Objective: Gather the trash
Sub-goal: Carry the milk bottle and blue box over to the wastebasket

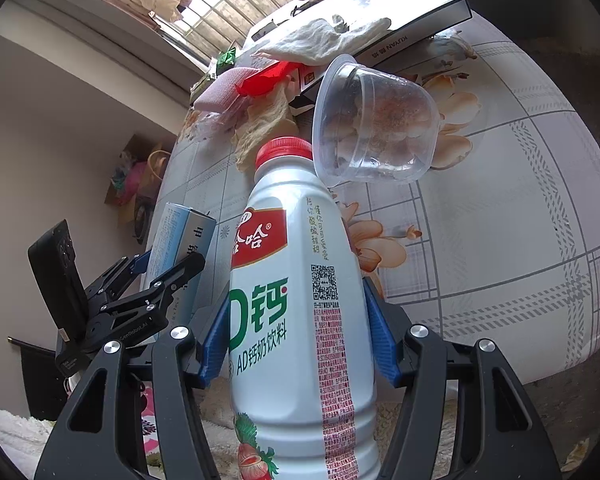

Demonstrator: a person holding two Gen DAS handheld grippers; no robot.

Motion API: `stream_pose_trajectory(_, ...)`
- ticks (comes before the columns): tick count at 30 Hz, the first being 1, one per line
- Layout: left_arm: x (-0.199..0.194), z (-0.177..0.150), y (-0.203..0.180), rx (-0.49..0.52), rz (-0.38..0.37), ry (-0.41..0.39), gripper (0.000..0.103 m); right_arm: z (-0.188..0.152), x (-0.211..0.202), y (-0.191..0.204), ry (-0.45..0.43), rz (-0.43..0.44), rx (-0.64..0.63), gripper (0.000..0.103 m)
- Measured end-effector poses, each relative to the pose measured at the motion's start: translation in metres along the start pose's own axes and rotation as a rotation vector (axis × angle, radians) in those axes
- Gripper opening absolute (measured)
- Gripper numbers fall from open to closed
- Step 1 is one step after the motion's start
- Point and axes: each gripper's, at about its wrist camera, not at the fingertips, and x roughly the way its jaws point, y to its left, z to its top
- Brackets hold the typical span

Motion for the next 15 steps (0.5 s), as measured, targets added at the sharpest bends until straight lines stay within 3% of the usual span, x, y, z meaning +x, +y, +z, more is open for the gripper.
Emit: stream_pose_trajectory(15, -0.020, 0.007, -0.008, 0.015, 0.000, -0.056, 0.067, -0.008, -0.008, 0.010, -0.018, 0.043, -0.023, 0.059)
